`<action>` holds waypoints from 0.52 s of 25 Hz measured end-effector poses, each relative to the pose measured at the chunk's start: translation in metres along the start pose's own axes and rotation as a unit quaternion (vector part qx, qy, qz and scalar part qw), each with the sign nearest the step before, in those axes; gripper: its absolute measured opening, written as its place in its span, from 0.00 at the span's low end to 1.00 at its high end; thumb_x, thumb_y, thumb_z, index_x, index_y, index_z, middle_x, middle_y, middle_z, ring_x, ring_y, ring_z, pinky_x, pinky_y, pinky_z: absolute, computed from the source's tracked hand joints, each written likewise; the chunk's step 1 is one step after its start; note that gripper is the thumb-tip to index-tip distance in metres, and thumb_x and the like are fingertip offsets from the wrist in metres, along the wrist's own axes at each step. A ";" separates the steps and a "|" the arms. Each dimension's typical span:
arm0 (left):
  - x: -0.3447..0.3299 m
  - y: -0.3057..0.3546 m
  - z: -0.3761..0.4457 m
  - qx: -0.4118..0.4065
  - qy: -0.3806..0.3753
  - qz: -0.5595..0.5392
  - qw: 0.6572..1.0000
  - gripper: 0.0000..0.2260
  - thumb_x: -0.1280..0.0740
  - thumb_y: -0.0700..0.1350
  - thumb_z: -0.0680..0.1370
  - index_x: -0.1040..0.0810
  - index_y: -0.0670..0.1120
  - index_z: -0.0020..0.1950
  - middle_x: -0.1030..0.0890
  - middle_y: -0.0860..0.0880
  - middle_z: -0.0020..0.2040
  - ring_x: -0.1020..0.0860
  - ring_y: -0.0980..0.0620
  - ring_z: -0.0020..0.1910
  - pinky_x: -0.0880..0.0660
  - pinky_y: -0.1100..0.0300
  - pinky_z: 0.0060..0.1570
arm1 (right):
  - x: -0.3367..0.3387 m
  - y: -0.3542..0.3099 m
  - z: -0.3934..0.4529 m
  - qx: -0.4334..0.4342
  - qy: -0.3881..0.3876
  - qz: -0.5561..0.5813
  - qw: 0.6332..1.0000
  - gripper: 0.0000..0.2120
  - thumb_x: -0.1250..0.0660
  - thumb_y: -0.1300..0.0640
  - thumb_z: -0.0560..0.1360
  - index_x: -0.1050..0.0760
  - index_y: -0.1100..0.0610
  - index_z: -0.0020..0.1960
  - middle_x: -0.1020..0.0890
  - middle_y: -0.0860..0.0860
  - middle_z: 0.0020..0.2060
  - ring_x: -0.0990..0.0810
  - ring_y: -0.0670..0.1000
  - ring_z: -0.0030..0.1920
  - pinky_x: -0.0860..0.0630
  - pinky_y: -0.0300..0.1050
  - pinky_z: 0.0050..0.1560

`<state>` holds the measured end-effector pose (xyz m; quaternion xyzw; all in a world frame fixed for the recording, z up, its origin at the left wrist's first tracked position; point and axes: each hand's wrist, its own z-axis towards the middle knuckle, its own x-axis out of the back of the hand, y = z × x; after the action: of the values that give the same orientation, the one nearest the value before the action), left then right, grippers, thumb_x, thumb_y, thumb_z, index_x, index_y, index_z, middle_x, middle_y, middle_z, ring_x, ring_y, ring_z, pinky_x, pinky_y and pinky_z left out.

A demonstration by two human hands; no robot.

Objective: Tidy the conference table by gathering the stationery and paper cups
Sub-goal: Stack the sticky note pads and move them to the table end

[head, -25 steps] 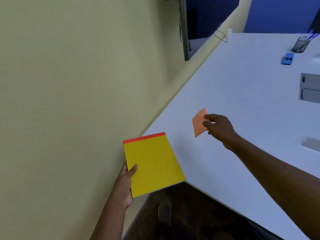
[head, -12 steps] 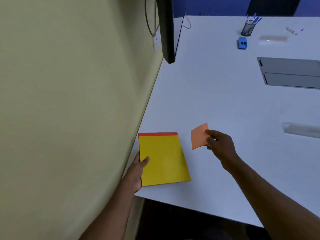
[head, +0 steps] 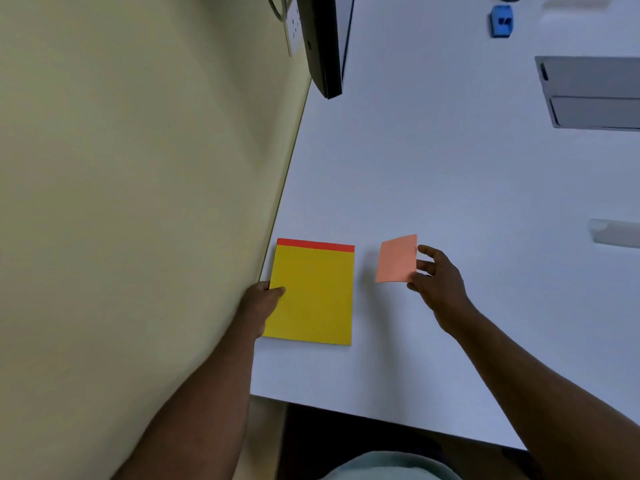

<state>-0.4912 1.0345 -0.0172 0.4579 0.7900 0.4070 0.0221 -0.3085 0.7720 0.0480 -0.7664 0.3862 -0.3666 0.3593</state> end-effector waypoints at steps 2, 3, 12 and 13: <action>-0.009 0.004 0.004 -0.005 0.079 0.115 0.990 0.07 0.34 0.45 0.77 0.20 0.41 0.48 0.19 0.42 0.42 0.21 0.40 0.45 0.26 0.53 0.43 | -0.006 -0.002 0.014 -0.022 -0.012 0.027 0.999 0.27 0.37 0.72 0.72 0.31 0.53 0.68 0.19 0.50 0.49 0.18 0.52 0.47 0.21 0.47 0.48; -0.015 0.004 0.005 -0.006 0.103 0.163 0.981 0.09 0.35 0.45 0.76 0.21 0.40 0.49 0.19 0.40 0.44 0.21 0.38 0.45 0.26 0.53 0.42 | -0.011 0.000 0.021 -0.036 -0.019 0.037 0.998 0.27 0.37 0.72 0.72 0.30 0.53 0.67 0.19 0.52 0.50 0.19 0.53 0.47 0.20 0.48 0.49; -0.065 0.018 -0.024 -0.102 0.183 0.413 0.886 0.44 0.33 0.67 0.70 0.42 0.44 0.77 0.37 0.39 0.74 0.36 0.38 0.71 0.33 0.44 0.64 | -0.058 -0.026 0.081 -0.008 -0.037 -0.005 0.999 0.18 0.35 0.70 0.69 0.28 0.51 0.53 0.21 0.47 0.47 0.19 0.49 0.40 0.20 0.57 0.54; -0.073 0.017 -0.027 -0.106 0.161 0.438 0.878 0.49 0.35 0.71 0.68 0.47 0.47 0.79 0.42 0.40 0.77 0.40 0.38 0.74 0.37 0.42 0.67 | -0.066 -0.032 0.091 -0.006 -0.047 -0.008 0.999 0.18 0.35 0.70 0.69 0.27 0.52 0.53 0.21 0.47 0.47 0.19 0.49 0.41 0.20 0.57 0.55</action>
<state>-0.4475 0.9680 -0.0126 0.6804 0.4538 0.5241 -0.2376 -0.2497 0.8668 0.0129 -0.7881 0.3649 -0.3306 0.3695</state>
